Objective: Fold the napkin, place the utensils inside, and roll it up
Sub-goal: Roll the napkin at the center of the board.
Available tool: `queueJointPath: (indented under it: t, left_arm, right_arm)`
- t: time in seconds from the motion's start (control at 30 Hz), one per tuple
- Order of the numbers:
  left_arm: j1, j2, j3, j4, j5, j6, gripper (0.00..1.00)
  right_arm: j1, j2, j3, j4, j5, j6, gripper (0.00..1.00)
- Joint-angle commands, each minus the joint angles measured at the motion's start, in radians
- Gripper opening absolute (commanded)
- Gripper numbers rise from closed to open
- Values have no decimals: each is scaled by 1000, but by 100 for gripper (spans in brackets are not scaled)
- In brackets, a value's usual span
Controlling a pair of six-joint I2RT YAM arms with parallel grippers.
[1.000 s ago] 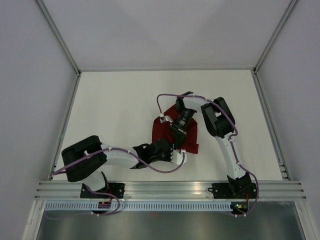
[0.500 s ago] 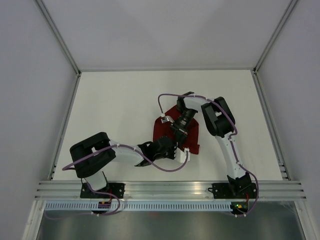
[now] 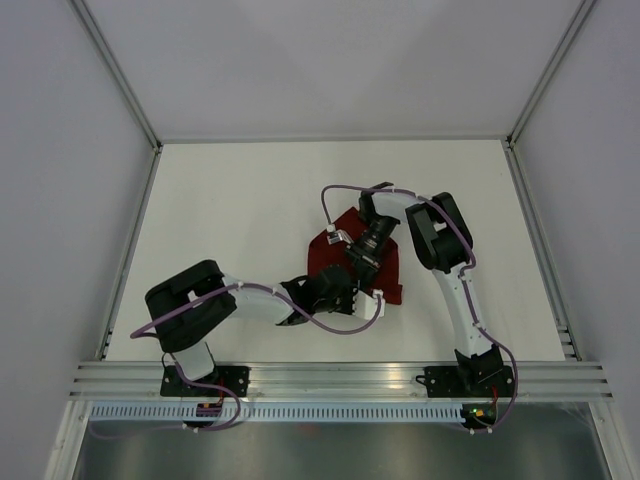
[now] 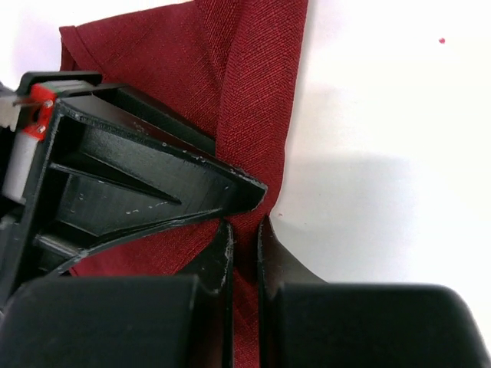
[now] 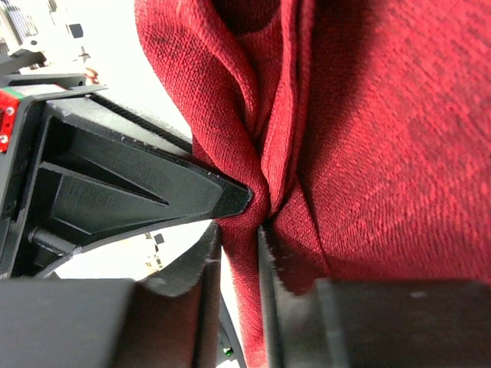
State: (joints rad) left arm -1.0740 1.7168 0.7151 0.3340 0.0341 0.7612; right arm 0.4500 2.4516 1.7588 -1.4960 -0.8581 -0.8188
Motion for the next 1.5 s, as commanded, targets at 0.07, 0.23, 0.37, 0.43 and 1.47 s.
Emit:
queueJointPath:
  t: [0.07,0.23,0.37,0.43,1.47]
  left_arm:
    - [11,50,-16,-84,130,-160,2]
    - [39,41,-6,-98,174,-213,2]
    - [69,35,21,-133,234,-249,2]
    - [91,33,38,-154,257,-272,2]
    - [385,380,400,-727,966,-457,2]
  right_arm:
    - [-89,-31,53,115,-31,-77,39]
    - [-186,-109,67,234,-41,33,37]
    - [-235,-140,34,295,-10,89,33]
    - [-241,-146,15,304,28,86,30]
    - [-286,-319,-274,687,269,222,25]
